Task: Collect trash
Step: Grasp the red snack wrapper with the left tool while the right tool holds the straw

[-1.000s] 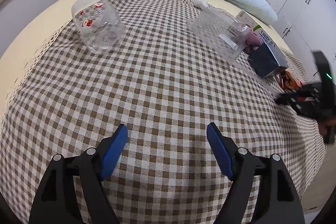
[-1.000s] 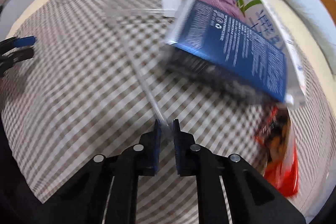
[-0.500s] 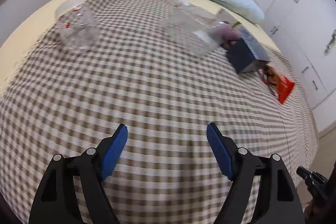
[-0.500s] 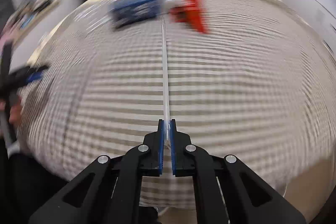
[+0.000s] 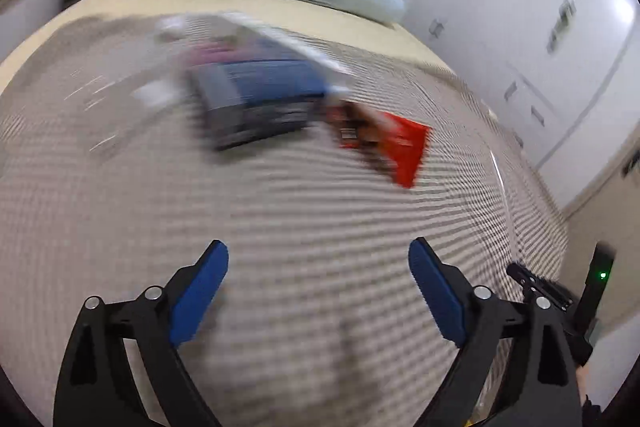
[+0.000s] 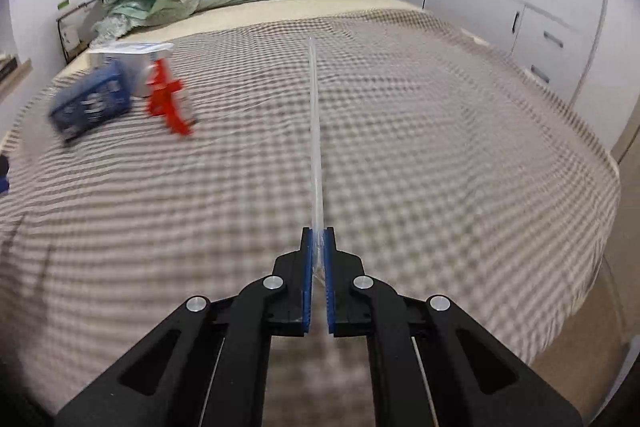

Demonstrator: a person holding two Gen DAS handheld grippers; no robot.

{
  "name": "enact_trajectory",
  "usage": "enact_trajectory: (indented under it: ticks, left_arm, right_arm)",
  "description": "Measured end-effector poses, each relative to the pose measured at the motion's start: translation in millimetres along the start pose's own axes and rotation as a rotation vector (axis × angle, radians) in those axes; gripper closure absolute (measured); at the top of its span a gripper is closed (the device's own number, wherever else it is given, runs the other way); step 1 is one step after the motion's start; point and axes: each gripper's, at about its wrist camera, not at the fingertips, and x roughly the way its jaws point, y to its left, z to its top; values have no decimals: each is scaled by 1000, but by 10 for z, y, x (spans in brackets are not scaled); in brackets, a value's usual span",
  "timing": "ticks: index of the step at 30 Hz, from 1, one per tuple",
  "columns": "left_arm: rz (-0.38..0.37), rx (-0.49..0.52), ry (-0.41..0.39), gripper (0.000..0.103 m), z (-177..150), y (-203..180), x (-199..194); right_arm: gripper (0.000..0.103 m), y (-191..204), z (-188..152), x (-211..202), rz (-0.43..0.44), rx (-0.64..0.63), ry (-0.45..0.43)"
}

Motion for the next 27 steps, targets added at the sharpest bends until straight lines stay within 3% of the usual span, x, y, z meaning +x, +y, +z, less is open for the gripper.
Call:
enact_trajectory:
  ticks: [4, 7, 9, 11, 13, 15, 18, 22, 25, 27]
  left_arm:
    - [73, 30, 5, 14, 285, -619, 768]
    - [100, -36, 28, 14, 465, -712, 1281]
    - [72, -79, 39, 14, 520, -722, 1497]
    - [53, -88, 11, 39, 536, -755, 1534]
    - [20, -61, 5, 103, 517, -830, 1507]
    - [10, -52, -20, 103, 454, -880, 1376]
    - [-69, -47, -60, 103, 295, -926, 963]
    - [-144, -34, -112, 103, -22, -924, 140]
    - [-196, -26, -125, 103, -228, -897, -412]
    - [-193, 29, -86, 103, -285, -1010, -584]
  right_arm:
    - [98, -112, 13, 308, -27, 21, -36]
    - [98, -51, -201, 357, -90, -14, -90]
    - [98, -3, -226, 282, -113, -34, -122]
    - [98, -219, -247, 309, -34, 71, -101]
    - [98, -231, -255, 300, -20, 87, -99]
    - [98, -170, -247, 306, -43, 65, -95]
    - [98, -153, -230, 305, -25, 81, -95]
    - [98, -146, -216, 304, -22, 83, -94]
    - [98, -170, -218, 293, -7, 97, -97]
    - [98, -243, -173, 265, 18, 102, -83]
